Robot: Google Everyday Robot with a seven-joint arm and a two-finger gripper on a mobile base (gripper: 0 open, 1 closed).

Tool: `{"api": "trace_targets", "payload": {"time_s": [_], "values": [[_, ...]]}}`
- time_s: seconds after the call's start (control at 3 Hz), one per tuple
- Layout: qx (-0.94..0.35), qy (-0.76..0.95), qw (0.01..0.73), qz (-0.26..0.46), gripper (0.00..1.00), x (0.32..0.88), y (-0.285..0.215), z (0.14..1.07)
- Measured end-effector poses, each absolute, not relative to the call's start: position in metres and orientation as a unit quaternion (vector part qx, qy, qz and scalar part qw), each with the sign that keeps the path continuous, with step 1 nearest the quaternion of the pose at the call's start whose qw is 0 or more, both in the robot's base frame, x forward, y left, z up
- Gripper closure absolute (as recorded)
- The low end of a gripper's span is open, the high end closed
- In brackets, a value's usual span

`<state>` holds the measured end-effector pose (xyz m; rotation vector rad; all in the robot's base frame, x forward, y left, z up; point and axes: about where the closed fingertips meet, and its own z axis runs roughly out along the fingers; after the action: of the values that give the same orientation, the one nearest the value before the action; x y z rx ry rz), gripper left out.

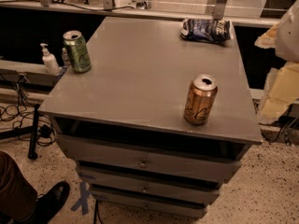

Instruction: Pick blue chip bag

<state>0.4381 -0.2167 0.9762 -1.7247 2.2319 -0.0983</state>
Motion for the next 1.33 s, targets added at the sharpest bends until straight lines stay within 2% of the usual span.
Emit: {"api": "trace_targets", "payload": {"time_s": [0.33,0.67,1.33], "values": [[-0.603,0.781,0.159,-0.034,0.0,0.438,-0.217,0.976],[-0.615,0.764,0.195,-0.03,0.0,0.472,-0.204,0.976],[-0.628,0.732,0.259,-0.046,0.0,0.585,-0.183,0.974]]}}
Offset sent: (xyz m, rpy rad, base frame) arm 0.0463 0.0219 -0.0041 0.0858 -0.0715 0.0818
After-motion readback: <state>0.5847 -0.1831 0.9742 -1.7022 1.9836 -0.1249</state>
